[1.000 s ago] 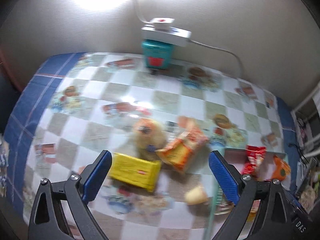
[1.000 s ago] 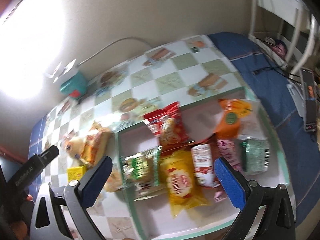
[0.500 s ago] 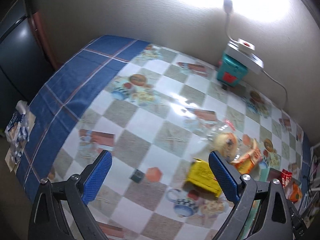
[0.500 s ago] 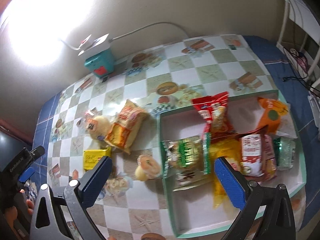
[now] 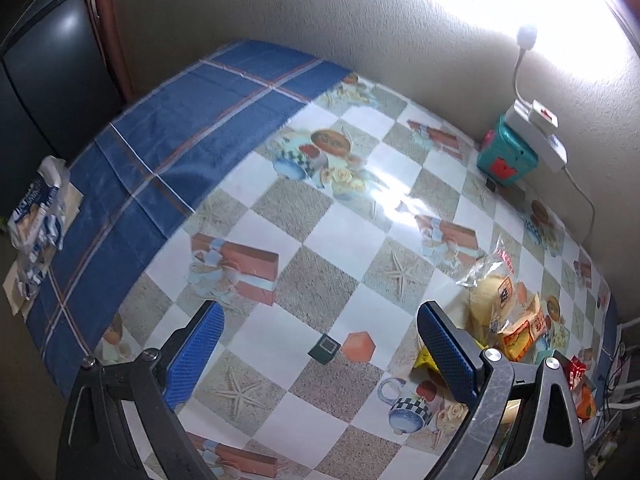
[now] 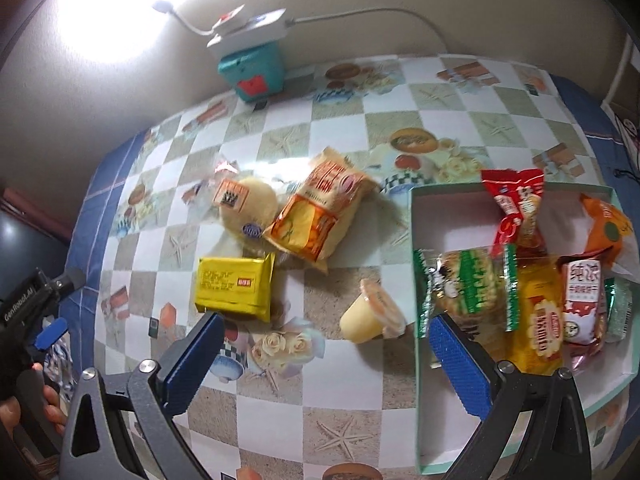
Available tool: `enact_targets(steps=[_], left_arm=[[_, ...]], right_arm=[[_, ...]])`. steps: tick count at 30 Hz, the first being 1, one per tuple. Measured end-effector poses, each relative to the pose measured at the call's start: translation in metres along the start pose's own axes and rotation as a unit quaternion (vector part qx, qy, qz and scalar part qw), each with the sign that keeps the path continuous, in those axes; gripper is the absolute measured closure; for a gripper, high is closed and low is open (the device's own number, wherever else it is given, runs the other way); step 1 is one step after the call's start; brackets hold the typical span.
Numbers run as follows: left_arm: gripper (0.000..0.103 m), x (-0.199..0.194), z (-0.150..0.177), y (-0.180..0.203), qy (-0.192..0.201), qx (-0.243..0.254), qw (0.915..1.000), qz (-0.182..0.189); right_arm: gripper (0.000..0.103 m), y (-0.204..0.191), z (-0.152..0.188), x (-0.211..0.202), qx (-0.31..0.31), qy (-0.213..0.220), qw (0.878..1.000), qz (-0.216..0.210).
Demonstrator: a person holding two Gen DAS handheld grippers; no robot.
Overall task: Organize snacks
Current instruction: 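Move both open tools back toward the yellow cake packet and pudding cup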
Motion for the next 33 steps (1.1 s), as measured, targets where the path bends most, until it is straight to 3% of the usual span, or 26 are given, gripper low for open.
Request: enact_targets(steps=[16,33], left_arm=[[0.006,0.057,0.022,0.053,-0.08,0.055,0.9946,0.038],[0.006,0.084,0.035,0.099,-0.105,0.123,0.9855,0.052]], right_arm=[[0.0,0.011,-0.002,0.019,0.003,-0.014,0.999,0.032],[0.0,0.045,-0.011,0.016,0.038,-0.006,0.998,0.044]])
Point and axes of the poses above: each gripper's, at about its wrist camera, not at the fingertips, and x roughly the way its jaws point, y to its right, z to its underside, the point moved 1 cm from there along x, roughly the way its jaws point, and after that the axes turned 5 degrees about z, right-handed, at the moved point
